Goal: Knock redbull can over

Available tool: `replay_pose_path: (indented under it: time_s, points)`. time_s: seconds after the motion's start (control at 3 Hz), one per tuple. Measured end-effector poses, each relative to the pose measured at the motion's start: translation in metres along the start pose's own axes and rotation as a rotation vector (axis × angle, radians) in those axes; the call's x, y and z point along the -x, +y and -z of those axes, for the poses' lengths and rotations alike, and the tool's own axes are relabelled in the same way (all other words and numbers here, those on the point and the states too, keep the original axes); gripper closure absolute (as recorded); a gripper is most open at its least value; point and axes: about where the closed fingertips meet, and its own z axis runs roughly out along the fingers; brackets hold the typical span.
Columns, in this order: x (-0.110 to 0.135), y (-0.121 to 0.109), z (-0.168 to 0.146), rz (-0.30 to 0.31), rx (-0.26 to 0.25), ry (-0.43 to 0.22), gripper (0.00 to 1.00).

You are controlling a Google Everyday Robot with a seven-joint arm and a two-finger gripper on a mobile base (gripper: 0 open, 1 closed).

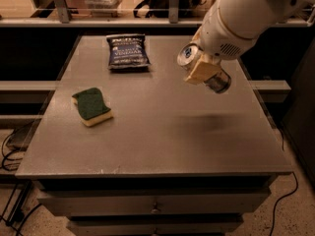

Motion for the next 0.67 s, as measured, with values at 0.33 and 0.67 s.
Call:
replay_pose_path:
  time_s: [0.33, 0.67]
  points:
    - [-0.005, -0.003, -0.003, 0.044, 0.001, 0.084, 0.83]
    - [-0.016, 0.001, -0.019, 0.057, 0.039, 0.141, 0.60]
